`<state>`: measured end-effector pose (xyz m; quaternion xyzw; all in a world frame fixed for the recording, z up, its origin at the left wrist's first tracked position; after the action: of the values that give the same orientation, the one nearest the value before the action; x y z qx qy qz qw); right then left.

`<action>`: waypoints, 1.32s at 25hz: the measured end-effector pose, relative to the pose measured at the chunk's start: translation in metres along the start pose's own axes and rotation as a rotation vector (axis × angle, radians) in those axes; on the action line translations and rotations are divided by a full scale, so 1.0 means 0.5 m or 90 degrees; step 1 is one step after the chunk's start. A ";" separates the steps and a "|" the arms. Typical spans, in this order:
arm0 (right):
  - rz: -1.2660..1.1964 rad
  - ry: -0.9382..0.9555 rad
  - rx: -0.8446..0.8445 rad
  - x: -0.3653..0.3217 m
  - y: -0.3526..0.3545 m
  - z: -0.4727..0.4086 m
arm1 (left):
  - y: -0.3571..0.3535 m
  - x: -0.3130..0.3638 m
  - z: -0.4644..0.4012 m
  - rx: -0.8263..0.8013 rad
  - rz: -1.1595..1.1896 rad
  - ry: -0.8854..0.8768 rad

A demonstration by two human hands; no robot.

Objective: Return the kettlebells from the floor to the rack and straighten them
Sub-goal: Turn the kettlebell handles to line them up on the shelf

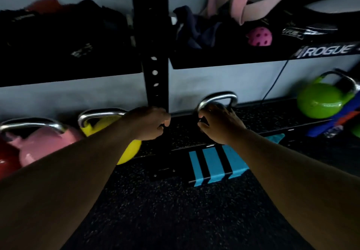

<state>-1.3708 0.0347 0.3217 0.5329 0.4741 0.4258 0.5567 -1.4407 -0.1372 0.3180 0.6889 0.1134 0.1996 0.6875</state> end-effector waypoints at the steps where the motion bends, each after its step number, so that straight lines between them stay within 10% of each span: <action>1: -0.004 -0.012 0.000 0.032 -0.006 -0.005 | -0.014 0.017 -0.031 -0.013 -0.009 -0.017; 16: 0.004 -0.149 -0.044 0.314 -0.090 -0.228 | -0.093 0.009 -0.400 0.080 0.042 0.110; 21: -0.215 -0.136 -0.102 0.338 -0.152 -0.253 | -0.160 0.033 -0.452 0.102 0.219 0.202; 26: -0.312 -0.088 -0.138 0.363 -0.164 -0.286 | -0.181 0.048 -0.478 0.140 0.050 0.210; 33: -0.418 -0.149 -0.120 0.363 -0.196 -0.273 | -0.208 0.002 -0.468 0.361 0.632 0.497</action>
<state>-1.4737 0.2316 0.2129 0.3439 0.5117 0.2019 0.7610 -1.5282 0.0774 0.2090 0.6900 0.0715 0.6868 0.2171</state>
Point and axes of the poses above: each hand's wrist, its own z-axis away from the middle knuckle, its own y-axis out of the back of the hand, x = y × z, the point moved 7 cm from there along -z, towards the middle knuckle, and after that the axes turned 9 degrees about -y, right-handed, at the moved point
